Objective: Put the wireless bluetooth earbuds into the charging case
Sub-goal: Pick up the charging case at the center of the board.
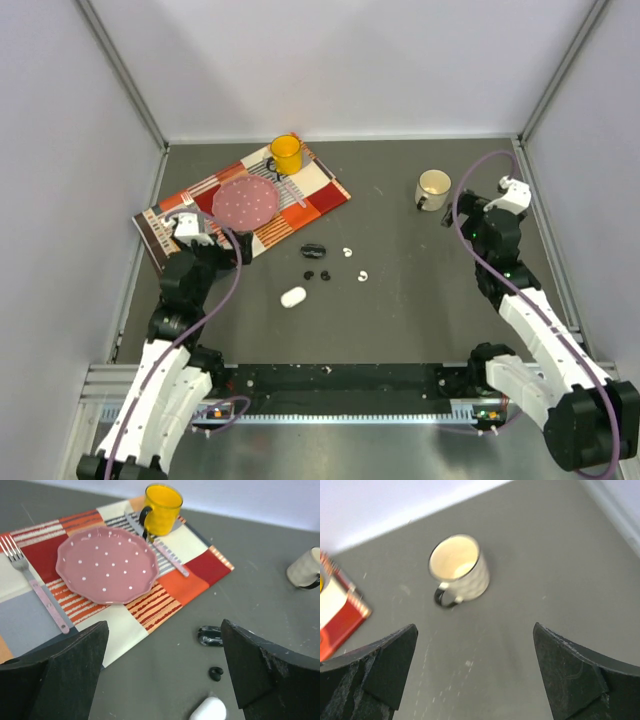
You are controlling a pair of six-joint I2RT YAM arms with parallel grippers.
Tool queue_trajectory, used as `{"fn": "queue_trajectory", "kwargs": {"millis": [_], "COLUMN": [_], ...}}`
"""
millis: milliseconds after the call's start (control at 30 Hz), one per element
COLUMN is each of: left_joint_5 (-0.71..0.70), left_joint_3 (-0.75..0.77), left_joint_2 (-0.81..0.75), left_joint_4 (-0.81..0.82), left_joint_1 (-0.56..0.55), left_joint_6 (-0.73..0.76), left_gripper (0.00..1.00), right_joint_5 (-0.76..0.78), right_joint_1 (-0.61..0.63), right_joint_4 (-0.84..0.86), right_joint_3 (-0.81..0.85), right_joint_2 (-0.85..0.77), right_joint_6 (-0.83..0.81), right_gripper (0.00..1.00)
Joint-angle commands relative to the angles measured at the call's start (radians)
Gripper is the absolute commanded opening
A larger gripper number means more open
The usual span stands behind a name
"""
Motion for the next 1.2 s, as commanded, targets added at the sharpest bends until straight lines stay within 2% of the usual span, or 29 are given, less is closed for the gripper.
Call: {"fn": "queue_trajectory", "kwargs": {"millis": [0,33,133,200,300,367,500,600,833,933,1067,1100,1167], "left_joint_5": [-0.004,-0.037,-0.083,-0.138,-0.250,-0.241,-0.215,-0.161,-0.129,-0.031,-0.019,0.026,0.025], "left_joint_3": [0.049,0.058,0.094,0.094,0.088,0.072,-0.001,-0.023,-0.018,-0.006,0.000,0.003,0.006], "left_joint_2": [-0.142,-0.153,-0.197,-0.229,-0.277,-0.311,-0.354,-0.364,-0.360,-0.346,-0.328,-0.323,-0.305], "left_joint_4": [-0.089,-0.132,-0.294,-0.385,-0.487,-0.471,-0.408,-0.365,-0.364,-0.358,-0.358,-0.364,-0.367], "left_joint_1": [-0.002,0.000,0.000,0.000,-0.002,-0.002,-0.002,-0.002,-0.003,-0.002,-0.003,-0.002,-0.002], "left_joint_6": [-0.006,-0.006,0.002,-0.033,-0.188,-0.173,-0.176,-0.167,-0.152,-0.095,-0.066,-0.049,-0.044], "left_gripper": [0.99,0.99,0.99,0.99,0.99,0.99,0.99,0.99,0.99,0.99,0.99,0.99,0.99], "right_joint_5": [-0.363,-0.503,-0.693,-0.746,-0.824,-0.819,-0.679,-0.625,-0.807,-0.818,-0.826,-0.862,-0.886], "right_joint_1": [0.008,0.008,0.007,0.007,0.012,0.056,0.226,0.289,0.309,0.314,0.315,0.318,0.341], "right_joint_4": [-0.177,-0.158,-0.127,-0.127,-0.132,-0.146,-0.235,-0.272,-0.253,-0.262,-0.249,-0.264,-0.282], "right_joint_3": [0.025,0.010,-0.002,0.001,0.011,0.027,0.090,0.131,0.165,0.195,0.240,0.255,0.287], "right_joint_2": [-0.049,-0.055,-0.070,-0.074,-0.066,-0.066,-0.057,-0.026,0.006,0.043,0.123,0.164,0.196], "right_joint_6": [-0.002,-0.006,-0.048,-0.082,-0.142,-0.183,-0.405,-0.519,-0.778,-0.809,-0.771,-0.782,-0.818], "right_gripper": [0.99,0.99,0.99,0.99,0.99,0.99,0.99,0.99,0.99,0.99,0.99,0.99,0.99]}}
